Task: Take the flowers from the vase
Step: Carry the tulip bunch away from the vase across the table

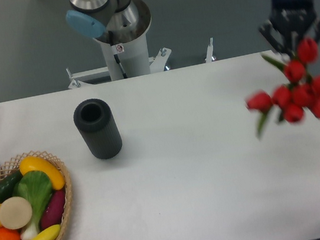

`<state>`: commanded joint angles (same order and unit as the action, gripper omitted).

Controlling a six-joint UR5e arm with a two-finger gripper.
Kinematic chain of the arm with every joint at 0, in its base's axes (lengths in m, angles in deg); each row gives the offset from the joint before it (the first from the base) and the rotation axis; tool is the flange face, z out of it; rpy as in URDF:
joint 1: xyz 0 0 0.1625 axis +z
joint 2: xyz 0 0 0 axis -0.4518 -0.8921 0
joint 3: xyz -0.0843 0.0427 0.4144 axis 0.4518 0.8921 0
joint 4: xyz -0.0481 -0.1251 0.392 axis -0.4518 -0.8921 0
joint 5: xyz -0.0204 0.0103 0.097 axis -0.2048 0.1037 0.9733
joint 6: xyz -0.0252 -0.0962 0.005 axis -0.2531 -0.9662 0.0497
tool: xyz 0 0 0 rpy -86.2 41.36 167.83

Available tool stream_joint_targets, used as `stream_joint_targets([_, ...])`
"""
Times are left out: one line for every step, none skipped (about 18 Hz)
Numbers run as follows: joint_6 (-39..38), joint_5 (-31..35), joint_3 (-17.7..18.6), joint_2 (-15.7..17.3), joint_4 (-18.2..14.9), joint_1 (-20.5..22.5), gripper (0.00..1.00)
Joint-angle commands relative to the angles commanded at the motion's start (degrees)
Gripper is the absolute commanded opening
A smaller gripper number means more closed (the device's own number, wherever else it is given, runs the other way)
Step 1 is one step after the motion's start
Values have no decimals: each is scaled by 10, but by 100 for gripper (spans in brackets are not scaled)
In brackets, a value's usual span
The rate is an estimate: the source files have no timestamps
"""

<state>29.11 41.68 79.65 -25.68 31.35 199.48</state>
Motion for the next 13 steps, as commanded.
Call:
stream_joint_targets([1, 34, -13, 1, -34, -10, 0])
stream_joint_targets([1, 63, -29, 0, -66, -25, 0])
stream_joint_targets([2, 90, -38, -2, -90, -35, 0])
stream_joint_targets([2, 115, -37, -5, -97, -45, 0])
stream_joint_targets([3, 139, -31, -7, -96, -56, 0])
stream_joint_targets([8, 162, -27, -14, -96, -65, 0])
stream_joint_targets([21, 185, -27, -19, -98, -74, 0])
stream_joint_targets([36, 208, -27, -22, -99, -82, 0])
stream_joint_targets([50, 232, -28, -25, -100, -89, 0])
stream_joint_targets([55, 253, -30, -28, -104, -95, 0])
stream_joint_targets([57, 268, -30, -29, -105, -98, 0])
stream_joint_targets([59, 279, -29, -29, -107, -100, 0])
stream_joint_targets([59, 294, -26, -29, -115, -102, 0])
